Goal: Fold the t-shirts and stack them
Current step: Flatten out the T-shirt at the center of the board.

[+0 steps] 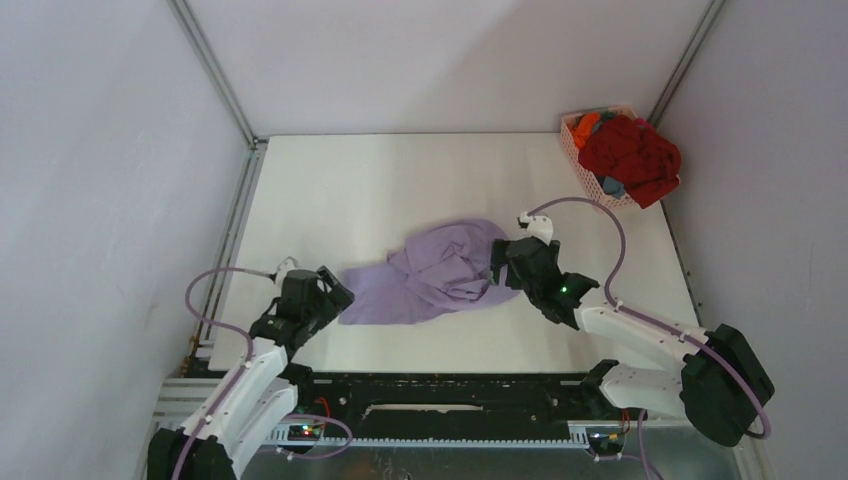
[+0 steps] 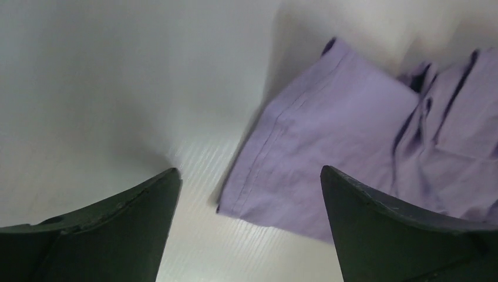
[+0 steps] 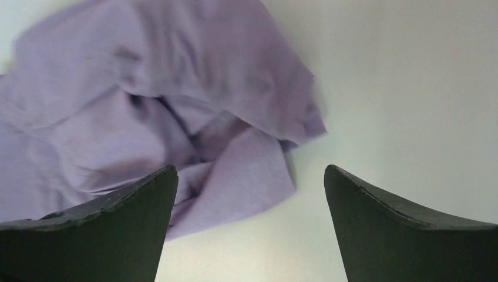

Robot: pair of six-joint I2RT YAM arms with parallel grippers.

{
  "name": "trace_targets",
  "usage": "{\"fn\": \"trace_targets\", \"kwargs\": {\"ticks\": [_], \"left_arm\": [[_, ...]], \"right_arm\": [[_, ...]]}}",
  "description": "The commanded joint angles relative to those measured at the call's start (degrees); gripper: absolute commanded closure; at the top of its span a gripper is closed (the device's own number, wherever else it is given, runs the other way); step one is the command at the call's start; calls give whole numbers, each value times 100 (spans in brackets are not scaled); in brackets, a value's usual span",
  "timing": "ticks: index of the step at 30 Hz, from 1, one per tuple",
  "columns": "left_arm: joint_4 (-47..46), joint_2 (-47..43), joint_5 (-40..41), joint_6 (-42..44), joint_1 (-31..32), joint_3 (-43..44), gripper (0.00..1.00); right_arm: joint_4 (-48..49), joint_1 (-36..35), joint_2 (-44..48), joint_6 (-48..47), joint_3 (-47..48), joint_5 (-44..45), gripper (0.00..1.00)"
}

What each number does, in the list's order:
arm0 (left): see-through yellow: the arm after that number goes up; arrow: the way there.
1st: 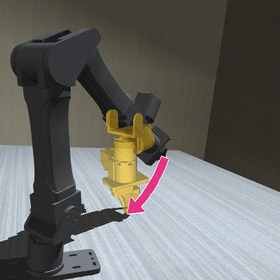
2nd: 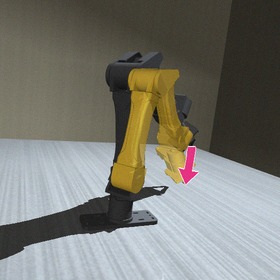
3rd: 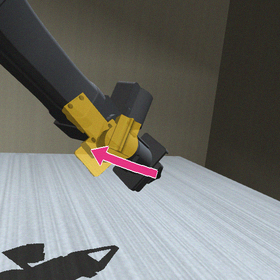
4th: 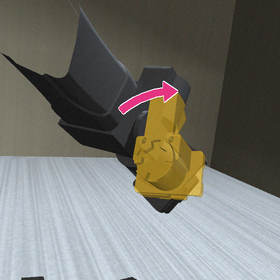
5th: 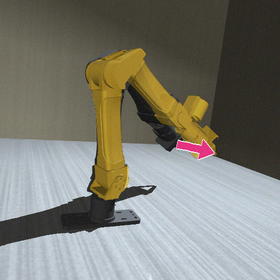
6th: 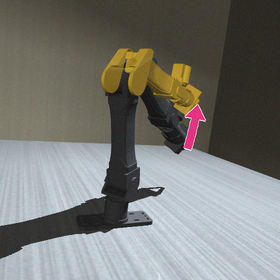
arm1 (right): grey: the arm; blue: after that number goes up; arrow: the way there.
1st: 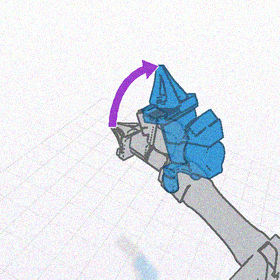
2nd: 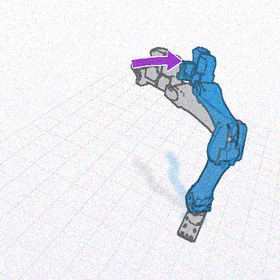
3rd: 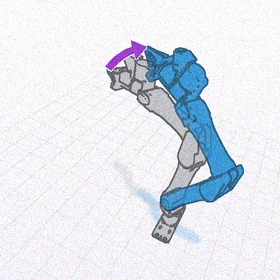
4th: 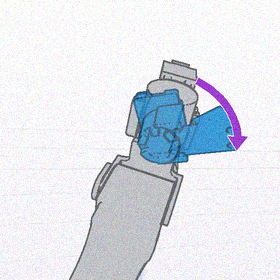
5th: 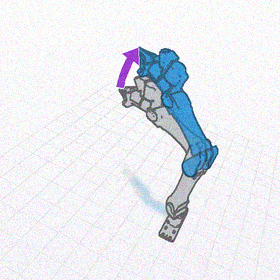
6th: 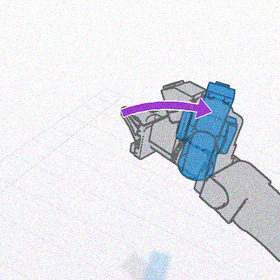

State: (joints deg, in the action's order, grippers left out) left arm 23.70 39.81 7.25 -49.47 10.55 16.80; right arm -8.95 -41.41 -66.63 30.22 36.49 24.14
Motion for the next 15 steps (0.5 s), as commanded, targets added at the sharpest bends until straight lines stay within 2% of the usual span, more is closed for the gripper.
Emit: {"fn": "trace_targets", "kwargs": {"ticks": [1,6,11,15], "left_arm": [[-126,318,-39,120,357,-258,0],[-787,1109,-109,202,696,-84,9],[-925,2086,-89,344,1206,276,27],[-609,2671,376,321,1774,558,42]], "right_arm": [[-347,97,90,1016,-310,743,4],[-164,270,344,1080,-499,555,5],[397,288,493,522,-668,147,5],[363,350,356,593,-670,190,5]]}}
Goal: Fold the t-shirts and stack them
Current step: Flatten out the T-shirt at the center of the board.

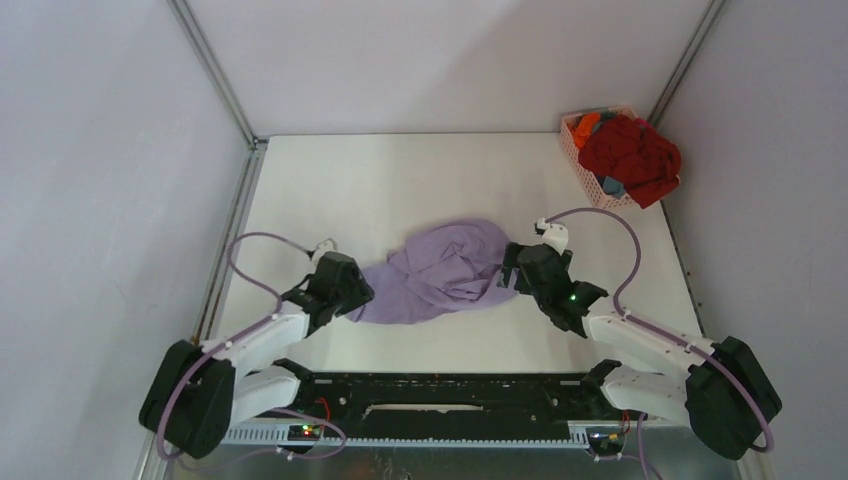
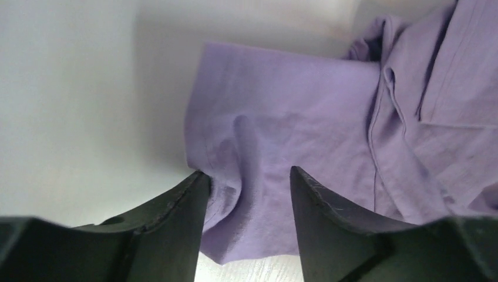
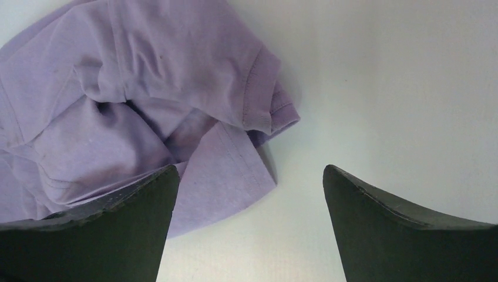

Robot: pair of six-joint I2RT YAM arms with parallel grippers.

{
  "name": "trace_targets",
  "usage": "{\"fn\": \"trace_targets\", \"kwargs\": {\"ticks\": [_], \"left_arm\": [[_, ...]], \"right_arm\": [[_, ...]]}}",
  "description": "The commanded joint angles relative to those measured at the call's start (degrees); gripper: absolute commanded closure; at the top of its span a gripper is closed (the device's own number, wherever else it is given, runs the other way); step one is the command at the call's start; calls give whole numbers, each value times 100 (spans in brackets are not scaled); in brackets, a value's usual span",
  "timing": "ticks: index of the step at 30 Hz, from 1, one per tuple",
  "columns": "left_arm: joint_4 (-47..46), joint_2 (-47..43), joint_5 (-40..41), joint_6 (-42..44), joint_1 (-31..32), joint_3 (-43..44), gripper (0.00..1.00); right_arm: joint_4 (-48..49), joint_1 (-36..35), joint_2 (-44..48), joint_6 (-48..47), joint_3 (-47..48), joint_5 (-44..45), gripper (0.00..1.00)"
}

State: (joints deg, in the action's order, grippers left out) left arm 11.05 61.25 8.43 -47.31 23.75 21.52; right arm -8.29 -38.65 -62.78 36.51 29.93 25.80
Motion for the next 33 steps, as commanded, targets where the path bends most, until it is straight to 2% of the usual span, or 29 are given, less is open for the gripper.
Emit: {"fn": "trace_targets", "kwargs": {"ticks": [1,5,7,8,11,14,18,20,22,24,26,29,33], "left_arm": [[664,641,351,100,553,115,45],[402,1089,306,249,674,180,61],[73,1178,86,387,675,148,93],[-36,1174,47,397,675,132,99],[-203,955,129,357,675,59,100],[-270,344,273,385,675,-62,100],[-373,-575,363,475,675,-341,100],[-402,-989,417,477,675,-473,100],[-474,-1388,435,461,675,-602,100],[-609,-1783,402,476,675,-727,100],[-711,-2166,389,498,675,-775,100],[-775,-2722,463,624,675,-585,100],[-659,-3373,865,1035,675,110,100]], "right_arm": [[274,107,-83,23,-14,14,5],[228,213,-274,221,-14,-128,6],[267,246,-368,290,-9,-218,6],[295,259,-415,319,-13,-244,7],[466,303,-556,380,-14,-451,9],[699,367,-780,498,-14,-715,15],[1207,415,-1235,604,-14,-1022,31],[1364,438,-1441,693,-14,-1096,49],[1431,446,-1565,804,-14,-1146,76],[1457,427,-1507,840,-14,-1075,94],[1475,414,-1271,759,3,-1003,100],[1361,423,-709,560,156,-959,100],[1238,403,291,59,437,-863,100]]}}
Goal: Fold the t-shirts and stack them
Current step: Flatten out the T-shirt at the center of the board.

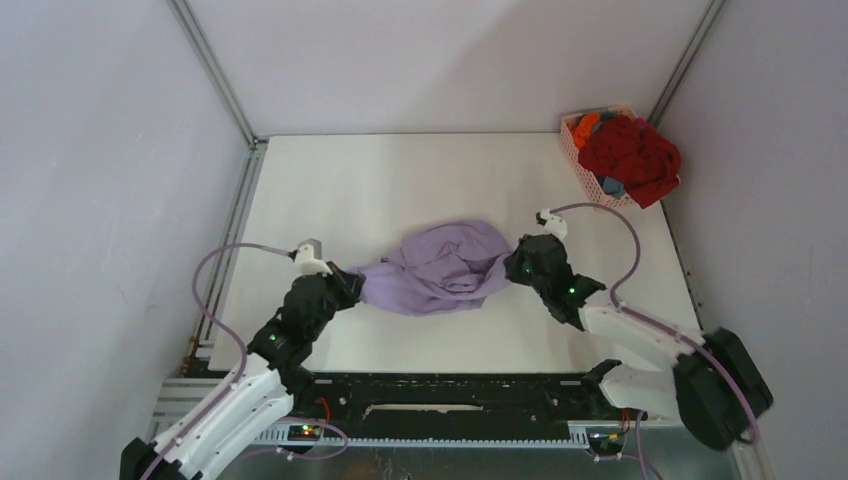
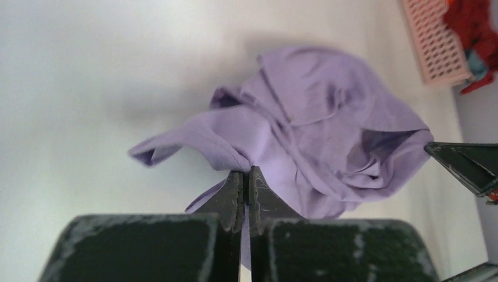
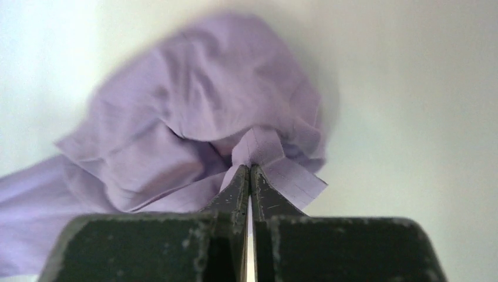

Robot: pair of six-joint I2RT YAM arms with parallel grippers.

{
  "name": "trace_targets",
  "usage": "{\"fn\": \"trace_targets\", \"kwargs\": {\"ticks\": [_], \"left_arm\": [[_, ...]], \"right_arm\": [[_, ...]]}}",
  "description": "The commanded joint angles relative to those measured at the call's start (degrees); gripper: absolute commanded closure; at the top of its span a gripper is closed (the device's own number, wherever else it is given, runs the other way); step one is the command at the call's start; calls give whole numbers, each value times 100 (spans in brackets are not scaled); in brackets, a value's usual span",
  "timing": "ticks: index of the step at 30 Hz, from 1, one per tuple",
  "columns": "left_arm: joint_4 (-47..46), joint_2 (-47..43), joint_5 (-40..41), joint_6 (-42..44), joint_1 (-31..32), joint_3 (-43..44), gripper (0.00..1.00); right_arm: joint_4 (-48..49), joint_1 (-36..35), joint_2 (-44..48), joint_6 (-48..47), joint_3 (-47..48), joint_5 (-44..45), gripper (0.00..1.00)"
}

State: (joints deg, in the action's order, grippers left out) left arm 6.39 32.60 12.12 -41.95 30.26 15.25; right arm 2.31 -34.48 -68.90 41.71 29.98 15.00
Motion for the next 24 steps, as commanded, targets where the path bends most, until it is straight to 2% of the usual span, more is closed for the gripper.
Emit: {"fn": "trace_targets", "kwargs": {"ticks": [1,4,10,17,24], "left_arm": [[-256,-622,528,616,21,924,100],[-502,-885,522,927,24,1413,100],[-248,-892,1053,1637,24,3004,100],[-71,-1006,1215,2233,23,4150,100],[95,-1118,766,2568,19,5166,100]], "right_arm": [[174,-10,1134,-635,491,227,100],[93,6,1742,-1003,705,267,100],[-209,34,2647,-1842,1845,205,100],[-416,28,3505,-2552,2775,414,100],[-782,24,3815,-3064,3921,46,100]]}}
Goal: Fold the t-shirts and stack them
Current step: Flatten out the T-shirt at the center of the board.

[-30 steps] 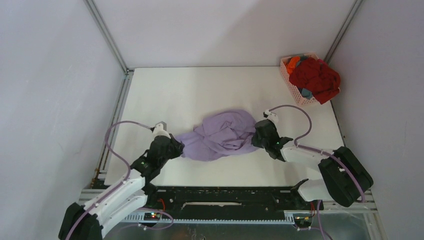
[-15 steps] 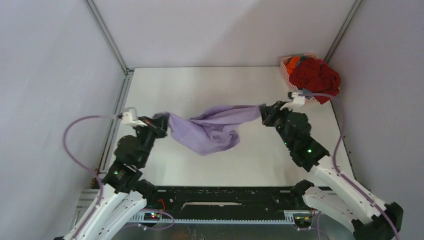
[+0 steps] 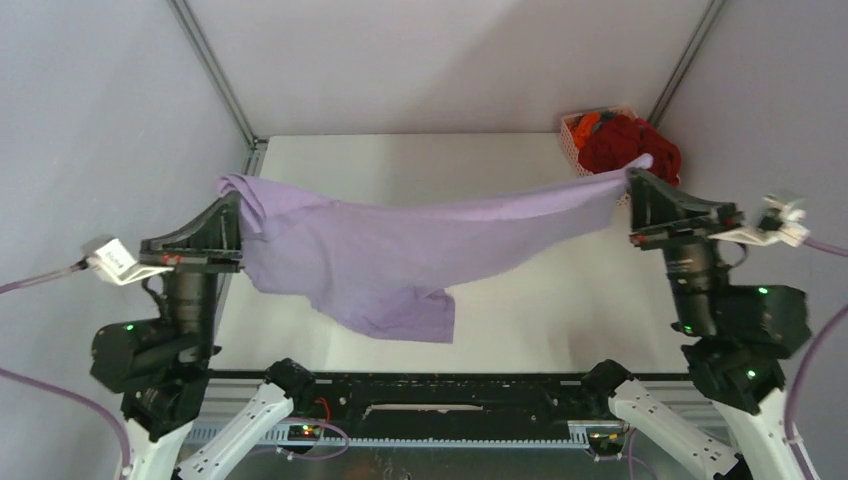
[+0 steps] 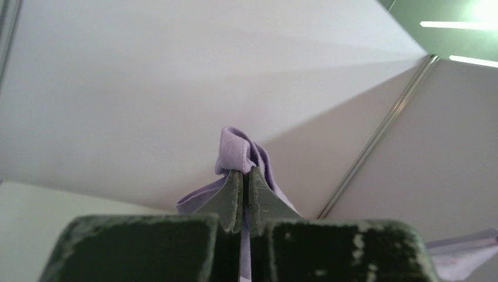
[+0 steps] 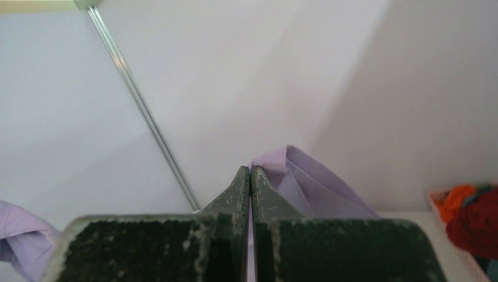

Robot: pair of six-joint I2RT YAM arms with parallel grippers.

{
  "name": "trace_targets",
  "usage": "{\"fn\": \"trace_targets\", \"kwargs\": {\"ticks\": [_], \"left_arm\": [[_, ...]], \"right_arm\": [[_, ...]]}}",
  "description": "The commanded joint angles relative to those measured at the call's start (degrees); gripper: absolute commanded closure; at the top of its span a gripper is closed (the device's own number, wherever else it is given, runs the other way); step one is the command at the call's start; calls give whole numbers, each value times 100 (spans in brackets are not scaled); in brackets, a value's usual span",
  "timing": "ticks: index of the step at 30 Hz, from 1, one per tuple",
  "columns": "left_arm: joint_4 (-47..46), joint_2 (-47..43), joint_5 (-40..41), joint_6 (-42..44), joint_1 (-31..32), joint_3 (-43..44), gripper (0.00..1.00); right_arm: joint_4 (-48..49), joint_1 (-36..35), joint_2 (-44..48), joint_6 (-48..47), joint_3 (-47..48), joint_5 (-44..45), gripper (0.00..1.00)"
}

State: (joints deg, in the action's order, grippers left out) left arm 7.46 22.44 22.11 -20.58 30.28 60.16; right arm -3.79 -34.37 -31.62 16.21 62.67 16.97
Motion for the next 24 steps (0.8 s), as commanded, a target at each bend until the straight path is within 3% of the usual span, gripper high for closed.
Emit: {"fn": "trace_targets", "kwargs": {"ticks": [1,8,13,18,24], "left_arm": [[0,-121,-315,486,20,846,100],[129,-23,-953,630,19,1962,100],[130,412,-906,719,20,2497,100],[-117,1217,-250,1036,21,2751,100],[-1171,2761,1562,1989,-23,2149,100]], "right_arm": [[-213,17,101,-625,867,-251,100],[-1201,69,-434,-792,2874,-984,100],[-1389,217,-677,-755,3311,-973,100],[-1226,270,-861,-785,2978,32,100],[-491,318,-1423,-989,1703,2072,100]]}}
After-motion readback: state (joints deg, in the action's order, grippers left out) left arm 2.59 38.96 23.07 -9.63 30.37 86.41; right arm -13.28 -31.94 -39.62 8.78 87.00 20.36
